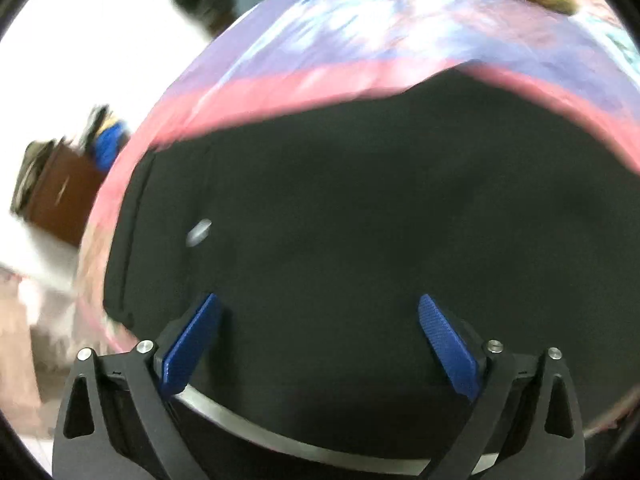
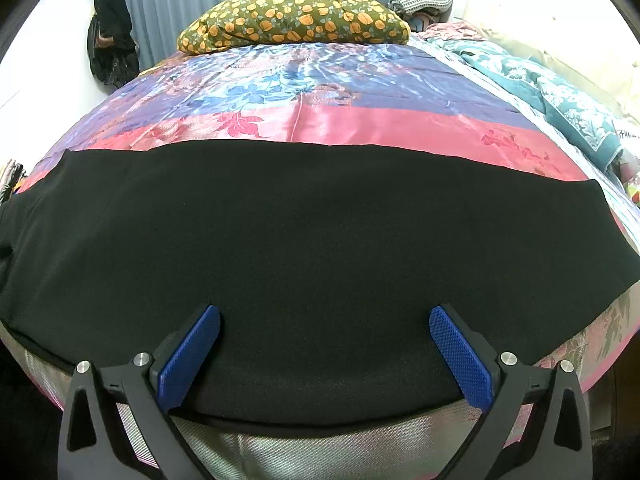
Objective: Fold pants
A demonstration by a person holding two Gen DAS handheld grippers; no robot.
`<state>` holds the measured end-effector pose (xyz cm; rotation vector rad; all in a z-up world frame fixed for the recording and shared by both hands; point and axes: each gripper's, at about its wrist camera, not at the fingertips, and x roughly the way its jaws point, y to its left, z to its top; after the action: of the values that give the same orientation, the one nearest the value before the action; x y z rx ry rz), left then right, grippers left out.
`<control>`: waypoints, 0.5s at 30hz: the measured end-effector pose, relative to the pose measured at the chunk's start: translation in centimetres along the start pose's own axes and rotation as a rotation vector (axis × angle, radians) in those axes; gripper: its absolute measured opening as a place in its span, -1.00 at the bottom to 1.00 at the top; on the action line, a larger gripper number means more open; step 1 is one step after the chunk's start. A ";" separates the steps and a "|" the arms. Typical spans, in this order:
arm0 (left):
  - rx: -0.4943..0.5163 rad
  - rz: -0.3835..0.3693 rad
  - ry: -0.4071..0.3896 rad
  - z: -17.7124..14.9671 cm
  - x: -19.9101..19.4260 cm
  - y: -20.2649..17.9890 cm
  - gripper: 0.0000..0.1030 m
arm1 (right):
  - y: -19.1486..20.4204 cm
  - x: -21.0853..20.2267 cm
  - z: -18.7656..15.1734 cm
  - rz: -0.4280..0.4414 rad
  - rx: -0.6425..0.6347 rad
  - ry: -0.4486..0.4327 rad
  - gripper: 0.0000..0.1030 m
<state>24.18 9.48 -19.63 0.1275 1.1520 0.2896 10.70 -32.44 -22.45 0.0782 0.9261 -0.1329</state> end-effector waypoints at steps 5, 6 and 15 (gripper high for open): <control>-0.116 -0.100 -0.069 0.9 -2.2 2.3 0.92 | 0.0 -0.1 0.0 -0.003 0.002 -0.010 1.00; -0.099 -0.138 -0.093 1.7 -2.8 1.4 0.92 | 0.0 -0.1 0.0 -0.005 0.004 -0.010 1.00; 0.064 -0.313 -0.079 9.8 0.7 -9.1 0.93 | 0.2 0.0 0.1 -0.017 0.008 -0.019 1.00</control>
<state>34.83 1.43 -18.52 0.0136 1.0852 -0.0288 10.82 -32.30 -22.41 0.0764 0.9077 -0.1527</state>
